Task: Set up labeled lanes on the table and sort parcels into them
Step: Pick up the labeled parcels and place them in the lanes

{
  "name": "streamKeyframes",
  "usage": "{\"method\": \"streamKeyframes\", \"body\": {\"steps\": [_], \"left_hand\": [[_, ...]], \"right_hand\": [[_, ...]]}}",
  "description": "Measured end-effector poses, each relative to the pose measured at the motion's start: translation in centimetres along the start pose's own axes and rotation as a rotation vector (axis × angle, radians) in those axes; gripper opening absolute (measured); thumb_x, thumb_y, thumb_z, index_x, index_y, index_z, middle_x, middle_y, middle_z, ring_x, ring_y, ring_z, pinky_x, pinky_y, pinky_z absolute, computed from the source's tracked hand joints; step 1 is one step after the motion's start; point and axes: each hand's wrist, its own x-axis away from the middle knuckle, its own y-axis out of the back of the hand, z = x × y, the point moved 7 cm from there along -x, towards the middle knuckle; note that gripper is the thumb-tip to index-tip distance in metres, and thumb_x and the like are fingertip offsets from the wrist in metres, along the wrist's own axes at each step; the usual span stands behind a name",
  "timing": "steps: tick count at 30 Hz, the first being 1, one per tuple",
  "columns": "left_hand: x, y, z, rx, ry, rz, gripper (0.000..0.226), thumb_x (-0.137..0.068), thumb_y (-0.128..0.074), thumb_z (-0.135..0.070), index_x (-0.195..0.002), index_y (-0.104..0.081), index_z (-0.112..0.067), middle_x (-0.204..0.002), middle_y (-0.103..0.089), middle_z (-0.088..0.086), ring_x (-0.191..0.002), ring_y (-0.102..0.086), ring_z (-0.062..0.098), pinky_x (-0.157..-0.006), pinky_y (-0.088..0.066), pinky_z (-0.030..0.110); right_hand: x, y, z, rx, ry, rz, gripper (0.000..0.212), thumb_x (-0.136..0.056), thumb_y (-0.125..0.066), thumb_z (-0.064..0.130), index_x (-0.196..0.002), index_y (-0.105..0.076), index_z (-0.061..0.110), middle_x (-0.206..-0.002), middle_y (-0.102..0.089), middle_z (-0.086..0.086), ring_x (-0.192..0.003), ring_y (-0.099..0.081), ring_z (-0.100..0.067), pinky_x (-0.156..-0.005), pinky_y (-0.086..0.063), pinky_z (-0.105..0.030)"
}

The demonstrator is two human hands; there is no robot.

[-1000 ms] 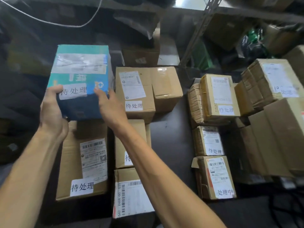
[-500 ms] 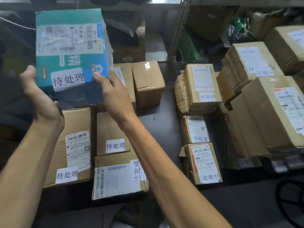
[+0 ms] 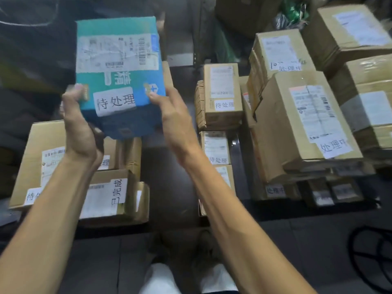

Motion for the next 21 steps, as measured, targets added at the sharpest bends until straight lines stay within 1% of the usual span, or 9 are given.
{"method": "streamKeyframes", "body": {"steps": [2, 4, 7, 9, 12, 14, 17, 19, 21], "left_hand": [[1.5, -2.1, 1.1, -0.011, 0.026, 0.030, 0.048, -0.104, -0.032, -0.043, -0.128, -0.064, -0.016, -0.118, -0.075, -0.002, -0.105, -0.072, 0.017, -0.073, -0.056, 0.027], [2.7, -4.2, 2.5, 0.006, 0.041, 0.070, 0.044, -0.106, -0.029, -0.036, -0.125, -0.065, -0.018, -0.118, -0.075, 0.000, -0.106, -0.072, 0.019, -0.079, -0.056, 0.029], [3.9, -6.4, 3.6, 0.051, 0.054, 0.101, 0.046, -0.106, -0.029, -0.032, -0.119, -0.071, -0.018, -0.122, -0.074, 0.005, -0.112, -0.070, 0.023, -0.091, -0.055, 0.033], [4.6, -7.5, 5.1, 0.012, 0.079, 0.176, 0.047, -0.103, -0.035, -0.037, -0.133, -0.063, -0.013, -0.128, -0.070, 0.009, -0.119, -0.067, 0.027, -0.097, -0.054, 0.037], [5.8, -8.7, 7.7, -0.041, 0.147, 0.257, 0.072, -0.087, -0.054, -0.051, -0.146, -0.048, -0.010, -0.136, -0.066, 0.010, -0.126, -0.062, 0.032, -0.105, -0.049, 0.048], [6.8, -9.4, 9.3, -0.053, 0.182, 0.280, 0.079, -0.082, -0.058, -0.053, -0.146, -0.045, -0.009, -0.133, -0.068, 0.009, -0.119, -0.066, 0.028, -0.095, -0.054, 0.044], [8.4, -10.4, 11.4, -0.075, 0.199, 0.310, 0.070, -0.087, -0.051, -0.044, -0.145, -0.043, -0.006, -0.126, -0.071, 0.007, -0.095, -0.072, 0.013, -0.060, -0.053, 0.019], [9.4, -10.7, 12.8, -0.079, 0.231, 0.328, 0.067, -0.089, -0.047, -0.044, -0.145, -0.042, -0.007, -0.125, -0.071, 0.005, -0.089, -0.072, 0.009, -0.054, -0.050, 0.015], [9.9, -11.1, 13.8, -0.087, 0.259, 0.358, 0.066, -0.089, -0.046, -0.045, -0.145, -0.040, -0.011, -0.127, -0.071, 0.004, -0.094, -0.071, 0.011, -0.057, -0.051, 0.018]], "right_hand": [[0.3, 2.9, 0.4, 0.042, -0.021, 0.005, 0.048, -0.080, -0.053, 0.047, -0.120, -0.061, 0.023, -0.118, -0.066, 0.004, -0.108, -0.060, -0.011, -0.097, -0.054, -0.051], [0.6, 5.4, 0.5, 0.068, -0.054, 0.010, 0.043, -0.077, -0.053, 0.045, -0.114, -0.058, 0.024, -0.111, -0.065, 0.007, -0.108, -0.060, -0.015, -0.098, -0.052, -0.059], [1.5, 8.6, 0.0, 0.082, -0.107, 0.012, 0.037, -0.075, -0.053, 0.041, -0.109, -0.054, 0.026, -0.115, -0.063, 0.002, -0.109, -0.059, -0.020, -0.093, -0.056, -0.060], [2.3, 10.4, -0.5, 0.097, -0.128, 0.003, 0.031, -0.078, -0.054, 0.039, -0.107, -0.053, 0.027, -0.118, -0.062, -0.002, -0.112, -0.060, -0.024, -0.088, -0.057, -0.058], [3.4, 12.8, -1.4, 0.120, -0.148, -0.013, 0.026, -0.085, -0.054, 0.034, -0.109, -0.053, 0.024, -0.118, -0.062, -0.001, -0.109, -0.061, -0.022, -0.085, -0.060, -0.057], [4.3, 14.3, -2.1, 0.137, -0.177, -0.061, 0.029, -0.080, -0.054, 0.038, -0.106, -0.055, 0.025, -0.116, -0.063, 0.000, -0.107, -0.060, -0.019, -0.083, -0.060, -0.057], [5.4, 15.8, -3.4, 0.151, -0.203, -0.085, 0.015, -0.086, -0.056, 0.032, -0.099, -0.054, 0.025, -0.114, -0.060, 0.000, -0.108, -0.057, -0.019, -0.081, -0.060, -0.055], [6.0, 16.7, -4.1, 0.142, -0.218, -0.103, 0.010, -0.090, -0.055, 0.026, -0.099, -0.051, 0.022, -0.110, -0.060, 0.001, -0.104, -0.056, -0.018, -0.075, -0.060, -0.047], [6.6, 17.4, -4.6, 0.143, -0.237, -0.116, 0.013, -0.091, -0.055, 0.026, -0.101, -0.050, 0.020, -0.106, -0.060, 0.003, -0.099, -0.056, -0.015, -0.074, -0.059, -0.047]]}}
